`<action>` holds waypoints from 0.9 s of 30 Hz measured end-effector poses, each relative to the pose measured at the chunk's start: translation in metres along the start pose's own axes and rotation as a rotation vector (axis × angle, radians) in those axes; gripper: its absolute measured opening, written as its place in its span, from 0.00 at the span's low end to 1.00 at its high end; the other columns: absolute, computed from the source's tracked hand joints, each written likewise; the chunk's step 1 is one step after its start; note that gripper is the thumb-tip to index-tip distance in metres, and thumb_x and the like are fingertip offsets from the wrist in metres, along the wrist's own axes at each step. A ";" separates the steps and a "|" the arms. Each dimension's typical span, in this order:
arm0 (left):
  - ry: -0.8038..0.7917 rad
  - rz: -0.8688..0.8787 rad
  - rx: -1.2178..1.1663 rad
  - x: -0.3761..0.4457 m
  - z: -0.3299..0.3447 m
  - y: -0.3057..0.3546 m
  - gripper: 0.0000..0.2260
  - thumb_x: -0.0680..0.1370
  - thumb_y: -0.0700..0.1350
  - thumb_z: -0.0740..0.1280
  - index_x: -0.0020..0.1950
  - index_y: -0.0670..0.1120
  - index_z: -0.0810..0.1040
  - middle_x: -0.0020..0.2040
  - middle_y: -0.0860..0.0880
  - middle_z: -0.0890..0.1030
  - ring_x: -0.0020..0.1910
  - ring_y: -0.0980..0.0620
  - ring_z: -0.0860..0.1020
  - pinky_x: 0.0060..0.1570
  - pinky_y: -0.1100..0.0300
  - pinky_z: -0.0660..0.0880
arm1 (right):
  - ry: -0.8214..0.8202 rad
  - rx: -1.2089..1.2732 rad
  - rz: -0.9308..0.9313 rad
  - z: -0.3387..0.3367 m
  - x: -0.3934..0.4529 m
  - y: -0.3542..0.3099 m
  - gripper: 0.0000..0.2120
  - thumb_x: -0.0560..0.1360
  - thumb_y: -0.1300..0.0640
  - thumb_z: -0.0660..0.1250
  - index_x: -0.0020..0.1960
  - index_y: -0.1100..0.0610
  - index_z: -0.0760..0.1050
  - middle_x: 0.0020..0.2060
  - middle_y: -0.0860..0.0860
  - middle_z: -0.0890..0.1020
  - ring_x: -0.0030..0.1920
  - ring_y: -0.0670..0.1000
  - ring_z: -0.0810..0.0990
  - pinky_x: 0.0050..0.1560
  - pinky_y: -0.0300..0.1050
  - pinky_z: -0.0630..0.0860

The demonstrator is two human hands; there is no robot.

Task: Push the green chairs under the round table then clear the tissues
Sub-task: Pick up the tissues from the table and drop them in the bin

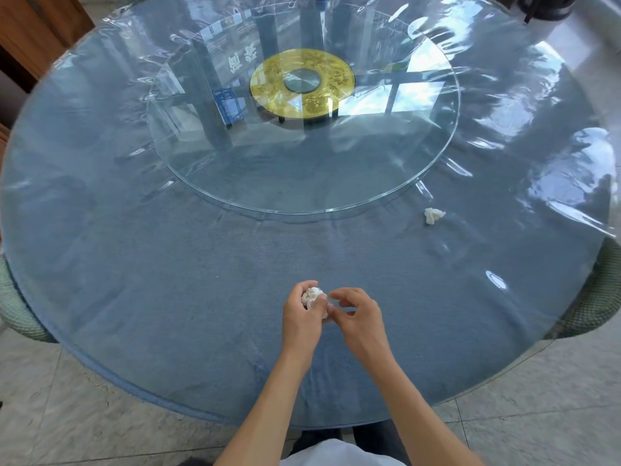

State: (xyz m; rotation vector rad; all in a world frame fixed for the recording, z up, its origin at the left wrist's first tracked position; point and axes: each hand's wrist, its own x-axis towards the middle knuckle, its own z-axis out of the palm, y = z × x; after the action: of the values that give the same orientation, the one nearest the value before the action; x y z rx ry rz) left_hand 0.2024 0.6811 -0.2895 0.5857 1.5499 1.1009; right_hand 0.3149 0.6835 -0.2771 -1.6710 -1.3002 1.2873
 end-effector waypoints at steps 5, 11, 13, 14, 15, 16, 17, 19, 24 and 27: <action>-0.022 0.036 0.064 0.001 0.008 0.000 0.08 0.79 0.38 0.68 0.56 0.47 0.79 0.51 0.44 0.78 0.41 0.54 0.81 0.40 0.60 0.81 | 0.122 0.044 0.074 -0.021 0.006 0.005 0.12 0.75 0.59 0.71 0.59 0.54 0.79 0.55 0.46 0.81 0.54 0.47 0.79 0.49 0.37 0.75; -0.013 0.089 0.183 0.008 0.040 0.006 0.13 0.78 0.37 0.67 0.62 0.44 0.79 0.52 0.40 0.80 0.39 0.54 0.81 0.41 0.58 0.82 | 0.227 0.046 0.051 -0.059 0.025 0.008 0.19 0.76 0.57 0.70 0.66 0.52 0.74 0.59 0.44 0.78 0.56 0.45 0.77 0.48 0.32 0.72; -0.015 0.110 0.216 0.012 0.056 0.012 0.13 0.78 0.36 0.67 0.62 0.43 0.79 0.54 0.40 0.79 0.45 0.46 0.81 0.40 0.60 0.82 | 0.255 0.015 0.039 -0.073 0.036 0.009 0.19 0.76 0.57 0.70 0.66 0.52 0.74 0.60 0.44 0.77 0.57 0.44 0.76 0.47 0.31 0.71; -0.011 0.124 0.230 0.014 0.065 0.015 0.13 0.78 0.36 0.67 0.62 0.43 0.80 0.55 0.41 0.79 0.47 0.43 0.81 0.38 0.62 0.81 | 0.267 -0.007 0.031 -0.082 0.043 0.010 0.19 0.76 0.57 0.70 0.66 0.52 0.74 0.61 0.44 0.77 0.57 0.45 0.76 0.47 0.30 0.71; -0.004 0.137 0.241 0.016 0.074 0.018 0.13 0.78 0.36 0.67 0.61 0.44 0.80 0.55 0.41 0.79 0.48 0.41 0.81 0.37 0.65 0.80 | 0.275 -0.031 0.021 -0.091 0.051 0.010 0.19 0.76 0.57 0.70 0.66 0.53 0.74 0.61 0.45 0.76 0.56 0.46 0.75 0.46 0.29 0.70; 0.007 0.146 0.249 0.018 0.082 0.021 0.13 0.77 0.36 0.67 0.60 0.45 0.80 0.54 0.42 0.79 0.48 0.41 0.81 0.36 0.66 0.79 | 0.281 -0.053 0.012 -0.099 0.059 0.011 0.19 0.76 0.57 0.70 0.66 0.53 0.74 0.60 0.45 0.76 0.56 0.46 0.75 0.46 0.29 0.70; 0.013 0.152 0.259 0.020 0.090 0.023 0.13 0.77 0.36 0.67 0.60 0.45 0.80 0.54 0.43 0.79 0.47 0.41 0.82 0.35 0.68 0.78 | 0.288 -0.071 0.005 -0.108 0.066 0.011 0.19 0.76 0.57 0.70 0.66 0.54 0.74 0.60 0.45 0.76 0.56 0.46 0.75 0.47 0.31 0.69; 0.026 0.160 0.282 0.026 0.109 0.029 0.13 0.77 0.36 0.67 0.60 0.45 0.80 0.53 0.44 0.79 0.47 0.42 0.82 0.35 0.68 0.78 | 0.301 -0.097 -0.007 -0.128 0.084 0.012 0.20 0.75 0.57 0.70 0.67 0.54 0.74 0.60 0.46 0.76 0.56 0.47 0.75 0.51 0.36 0.71; 0.097 0.171 0.350 0.046 0.153 0.037 0.12 0.77 0.35 0.67 0.60 0.44 0.81 0.53 0.47 0.77 0.46 0.46 0.81 0.36 0.66 0.80 | 0.298 -0.126 -0.012 -0.172 0.130 0.017 0.20 0.75 0.60 0.70 0.67 0.57 0.74 0.59 0.48 0.76 0.57 0.50 0.75 0.58 0.48 0.74; 0.155 0.145 0.377 0.062 0.172 0.036 0.13 0.78 0.36 0.67 0.61 0.44 0.80 0.54 0.47 0.77 0.48 0.45 0.81 0.35 0.67 0.79 | 0.285 -0.109 -0.014 -0.193 0.160 0.023 0.18 0.75 0.62 0.70 0.64 0.57 0.76 0.56 0.48 0.75 0.56 0.51 0.75 0.58 0.51 0.74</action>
State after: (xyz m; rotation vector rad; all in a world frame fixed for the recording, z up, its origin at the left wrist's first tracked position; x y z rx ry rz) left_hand 0.3400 0.8062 -0.2835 0.8952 1.8929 0.9839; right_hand 0.5096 0.8431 -0.2872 -1.8399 -1.2246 0.9422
